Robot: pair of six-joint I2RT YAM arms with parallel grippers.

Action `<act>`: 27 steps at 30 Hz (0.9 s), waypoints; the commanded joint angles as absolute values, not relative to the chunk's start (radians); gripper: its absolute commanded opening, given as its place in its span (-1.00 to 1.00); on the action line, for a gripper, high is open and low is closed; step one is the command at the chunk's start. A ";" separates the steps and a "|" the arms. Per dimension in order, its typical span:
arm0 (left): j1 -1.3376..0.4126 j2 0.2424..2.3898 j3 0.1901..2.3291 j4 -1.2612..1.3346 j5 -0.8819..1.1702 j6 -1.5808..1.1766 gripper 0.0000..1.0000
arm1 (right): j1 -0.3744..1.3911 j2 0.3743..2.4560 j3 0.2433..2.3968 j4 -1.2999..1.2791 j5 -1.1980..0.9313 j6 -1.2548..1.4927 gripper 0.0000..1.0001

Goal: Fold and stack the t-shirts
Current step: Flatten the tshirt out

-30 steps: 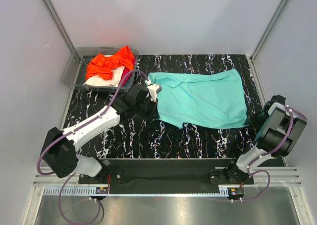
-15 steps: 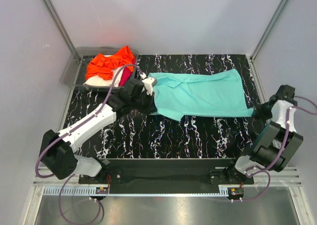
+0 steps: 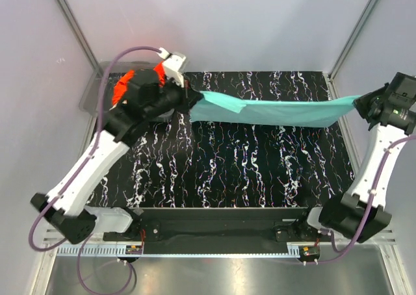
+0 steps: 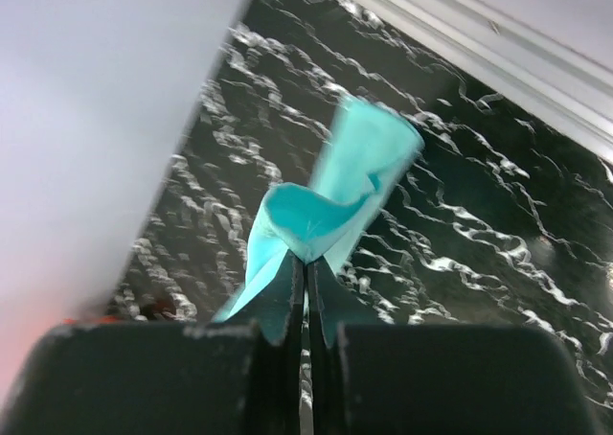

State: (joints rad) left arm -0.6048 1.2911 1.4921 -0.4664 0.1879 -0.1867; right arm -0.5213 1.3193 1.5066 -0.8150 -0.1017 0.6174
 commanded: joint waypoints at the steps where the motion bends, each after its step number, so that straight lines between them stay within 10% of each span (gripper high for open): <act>1: -0.612 1.171 1.630 -0.414 0.245 -0.120 -1.00 | -0.515 1.198 1.641 -0.833 -0.129 0.638 -1.00; 16: -0.630 0.882 1.799 -0.420 0.275 -0.199 -1.00 | -0.474 0.948 1.933 -0.835 -0.146 0.689 -1.00; 27: -0.626 1.101 1.818 -0.437 0.152 -0.066 -1.00 | -0.454 1.015 1.807 -0.816 -0.087 0.663 -1.00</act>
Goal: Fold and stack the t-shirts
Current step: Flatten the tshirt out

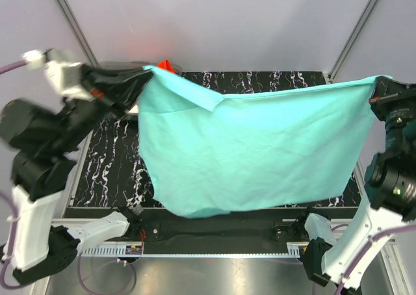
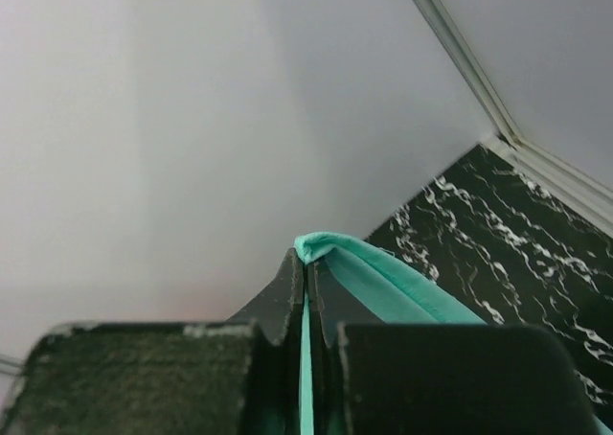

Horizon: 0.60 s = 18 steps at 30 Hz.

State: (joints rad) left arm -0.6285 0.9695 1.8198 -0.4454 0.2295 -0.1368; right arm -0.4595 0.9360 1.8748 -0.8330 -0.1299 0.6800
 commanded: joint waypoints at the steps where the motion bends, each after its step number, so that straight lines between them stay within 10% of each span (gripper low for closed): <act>1: -0.620 1.138 1.822 -0.445 0.147 -0.060 -1.00 | -0.454 1.029 1.766 -0.812 -0.084 0.657 -1.00; 18: -0.482 1.933 1.936 -0.362 0.210 0.017 -1.00 | -0.436 1.641 1.453 -0.433 -0.072 0.603 -1.00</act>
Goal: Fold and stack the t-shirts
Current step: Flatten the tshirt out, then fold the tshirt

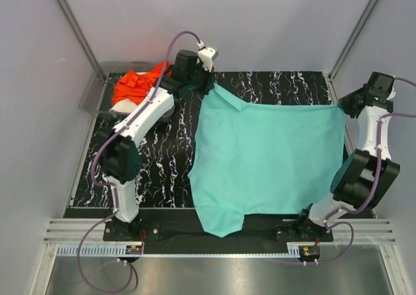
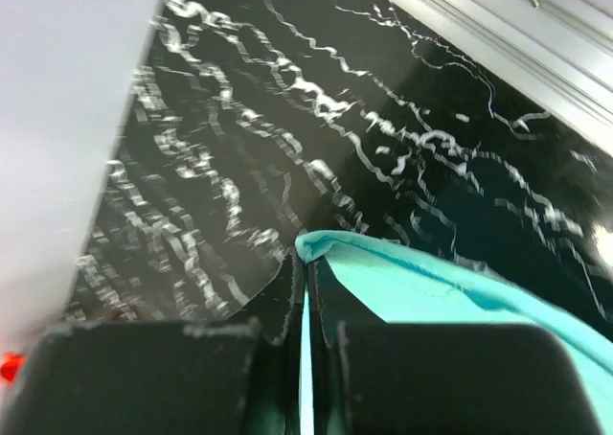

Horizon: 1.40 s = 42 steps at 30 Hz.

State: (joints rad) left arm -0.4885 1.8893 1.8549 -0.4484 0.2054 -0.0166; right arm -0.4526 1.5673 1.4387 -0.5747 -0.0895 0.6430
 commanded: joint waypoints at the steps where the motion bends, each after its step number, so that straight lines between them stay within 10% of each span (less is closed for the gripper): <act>1: -0.480 1.959 1.939 -0.336 0.209 0.011 -1.00 | -0.433 1.675 1.469 -0.427 -0.074 0.594 -1.00; 12: -0.463 2.143 2.017 -0.305 0.218 -0.032 -1.00 | -0.402 1.993 1.621 -0.383 -0.106 0.543 -1.00; 42: -0.529 1.737 1.439 -0.379 0.388 -0.422 -1.00 | -0.400 1.918 1.625 -0.592 -0.060 0.437 -1.00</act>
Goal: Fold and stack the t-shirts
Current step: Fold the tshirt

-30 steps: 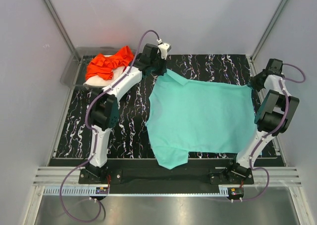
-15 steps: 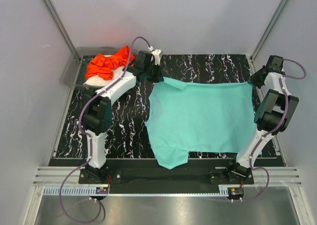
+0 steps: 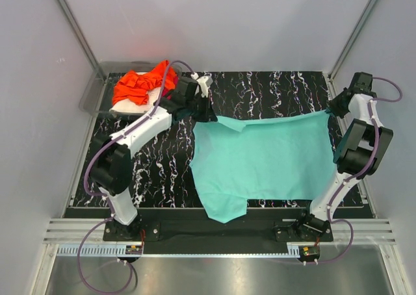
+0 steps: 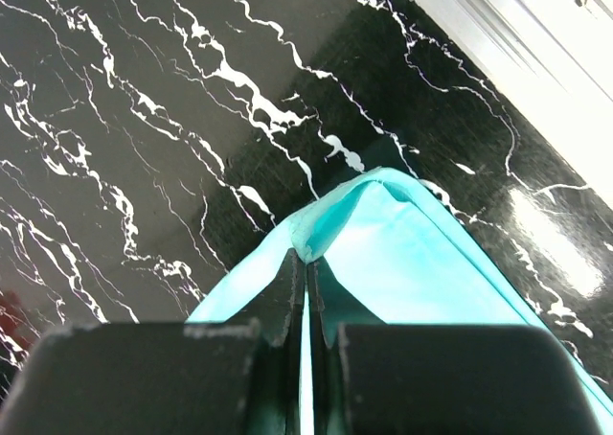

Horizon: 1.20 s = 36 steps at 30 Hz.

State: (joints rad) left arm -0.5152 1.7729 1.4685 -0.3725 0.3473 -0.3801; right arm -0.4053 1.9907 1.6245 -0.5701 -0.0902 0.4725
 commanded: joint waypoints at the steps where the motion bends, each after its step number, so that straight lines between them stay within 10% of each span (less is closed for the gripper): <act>1: -0.534 1.735 1.421 -0.380 0.388 -0.426 -1.00 | -0.400 1.911 1.615 -0.595 -0.057 0.436 -1.00; 36: -0.535 1.747 1.313 -0.433 0.399 -0.423 -1.00 | -0.400 1.879 1.445 -0.634 0.032 0.383 -1.00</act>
State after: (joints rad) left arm -0.5392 1.7672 1.3266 -0.4328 0.3702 -0.4267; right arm -0.4057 1.9194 1.4467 -0.6281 -0.0078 0.3992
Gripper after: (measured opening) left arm 0.012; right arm 0.015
